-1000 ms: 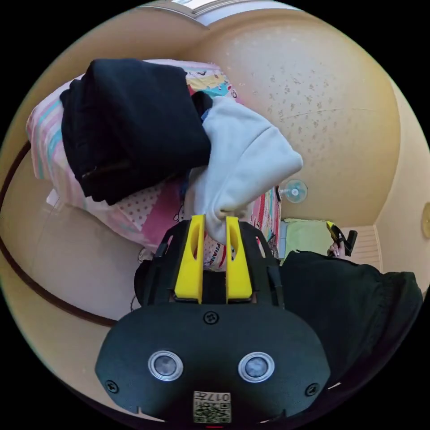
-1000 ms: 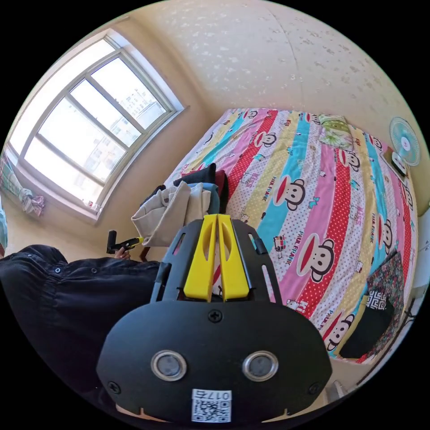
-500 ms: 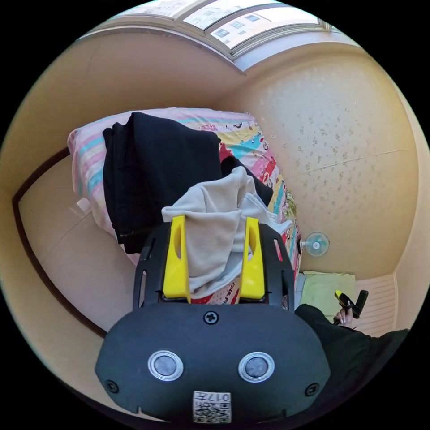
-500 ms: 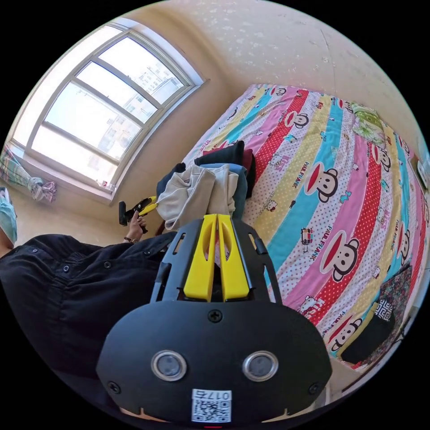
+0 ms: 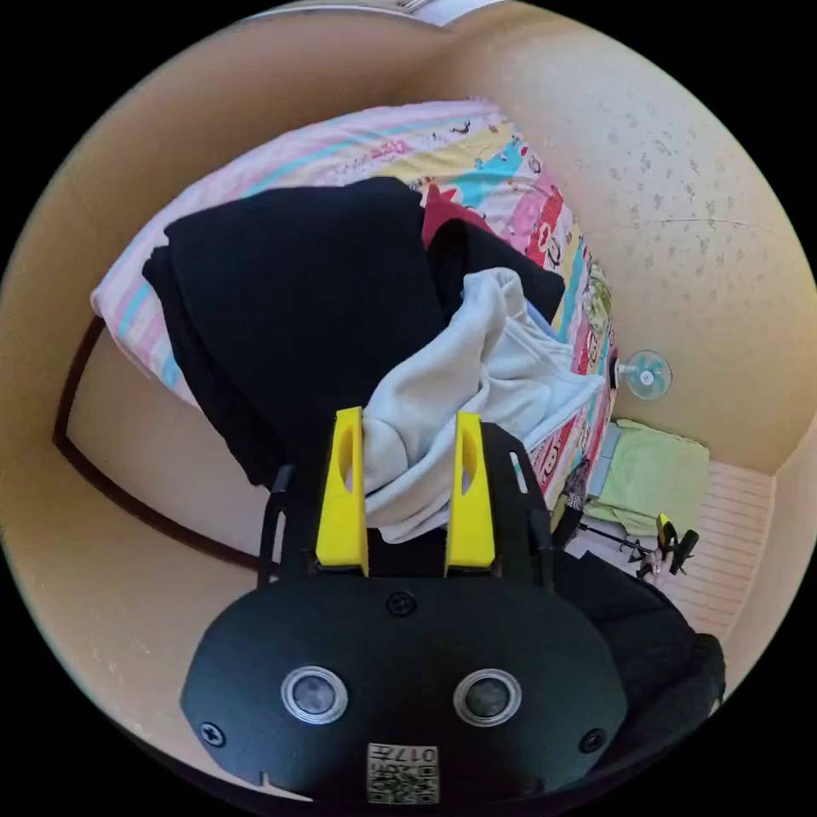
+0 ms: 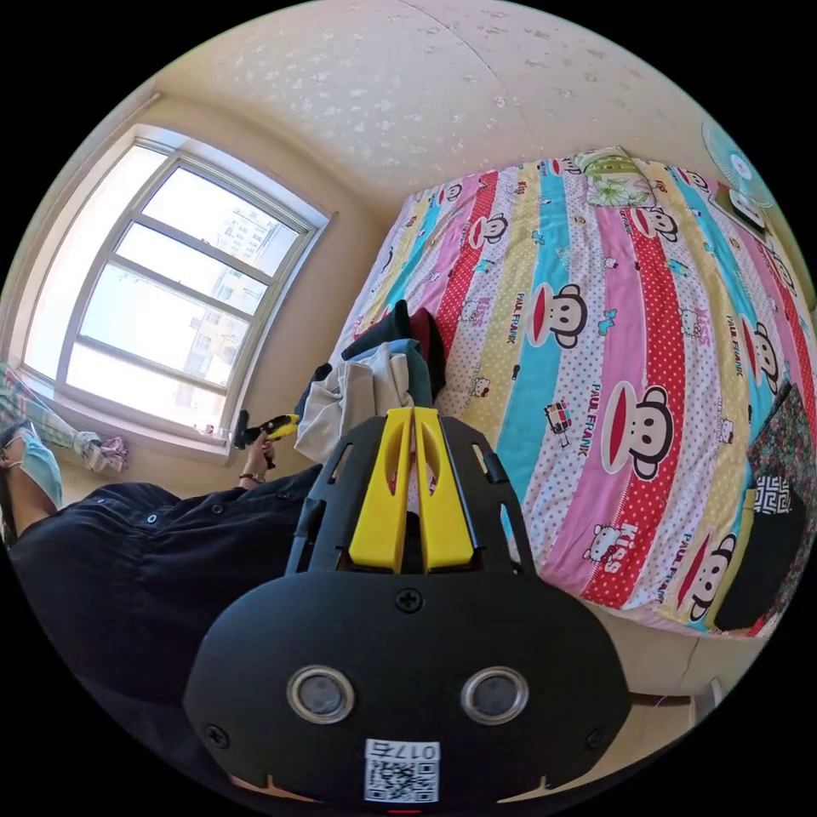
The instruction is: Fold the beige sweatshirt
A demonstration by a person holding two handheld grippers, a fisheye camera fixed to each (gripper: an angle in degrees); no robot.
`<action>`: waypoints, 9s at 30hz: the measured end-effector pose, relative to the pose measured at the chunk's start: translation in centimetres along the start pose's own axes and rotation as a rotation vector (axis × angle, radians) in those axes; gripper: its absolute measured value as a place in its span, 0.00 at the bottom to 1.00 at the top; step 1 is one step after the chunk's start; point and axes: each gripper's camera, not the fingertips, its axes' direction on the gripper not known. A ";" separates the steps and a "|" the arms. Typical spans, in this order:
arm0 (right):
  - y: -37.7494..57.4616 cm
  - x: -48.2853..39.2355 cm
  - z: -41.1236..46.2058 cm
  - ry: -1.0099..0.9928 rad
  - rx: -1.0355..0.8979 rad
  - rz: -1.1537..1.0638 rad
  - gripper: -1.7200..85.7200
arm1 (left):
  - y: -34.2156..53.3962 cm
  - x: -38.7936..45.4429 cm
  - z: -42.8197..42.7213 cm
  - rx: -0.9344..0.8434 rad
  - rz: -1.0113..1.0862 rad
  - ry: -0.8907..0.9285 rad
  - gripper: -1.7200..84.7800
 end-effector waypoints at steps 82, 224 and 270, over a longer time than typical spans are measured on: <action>12.9 -12.4 -28.4 0.169 0.609 -0.735 0.07 | 30.5 45.1 6.1 0.267 1.123 0.834 0.06; -11.1 20.4 -3.0 0.036 -0.328 0.392 0.09 | -15.0 52.6 52.2 -0.329 0.730 0.021 0.11; -21.7 34.1 -18.2 0.462 0.178 0.933 0.08 | -12.4 50.1 49.3 -0.481 0.465 -0.087 0.10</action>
